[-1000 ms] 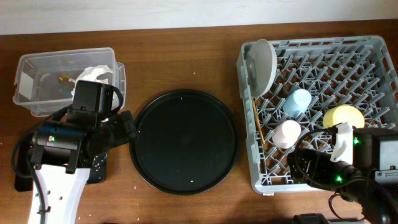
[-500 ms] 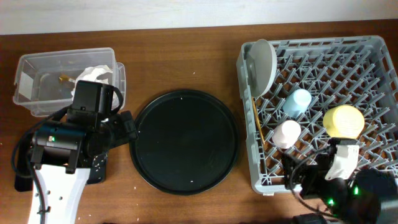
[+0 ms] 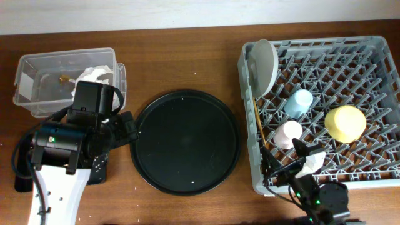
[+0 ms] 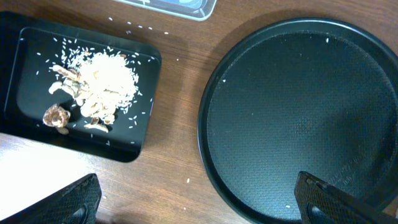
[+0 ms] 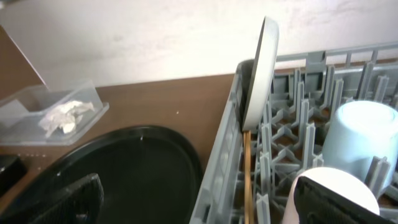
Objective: Sort waste into correct bins and load items into the dishwasher rack
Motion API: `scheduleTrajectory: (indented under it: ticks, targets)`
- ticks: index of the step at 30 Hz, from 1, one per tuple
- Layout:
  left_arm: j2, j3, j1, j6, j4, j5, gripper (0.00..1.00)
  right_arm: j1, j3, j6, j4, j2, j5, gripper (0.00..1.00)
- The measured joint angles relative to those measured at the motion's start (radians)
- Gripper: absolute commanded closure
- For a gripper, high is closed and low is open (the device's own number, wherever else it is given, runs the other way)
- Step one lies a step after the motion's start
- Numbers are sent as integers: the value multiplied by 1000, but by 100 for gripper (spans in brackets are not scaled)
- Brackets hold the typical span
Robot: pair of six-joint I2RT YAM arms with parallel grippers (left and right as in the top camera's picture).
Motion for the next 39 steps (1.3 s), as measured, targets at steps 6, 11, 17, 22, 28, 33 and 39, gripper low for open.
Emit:
scheduleTrajectory:
  ticks: [6, 11, 17, 22, 28, 33, 39]
  targets:
    - [0, 0, 0, 0, -1, 0, 1, -76, -127, -1, 206, -2, 0, 1]
    - [0, 0, 0, 0, -1, 0, 1, -117, -147, -173, 226, -2, 0, 1]
    - [0, 0, 0, 0, -1, 0, 1, -193, -147, -241, 207, -2, 77, 1]
    - [0, 0, 0, 0, -1, 0, 1, -195, -147, -193, 200, -2, 167, 1]
    - [0, 0, 0, 0, 0, 0, 1, -195, -147, -195, 200, -2, 177, 1]
    - [0, 0, 0, 0, 0, 0, 1, -195, -147, -208, 200, -2, 177, 1]
    - [0, 0, 0, 0, 0, 0, 1, -195, -147, -260, 200, -2, 177, 1]
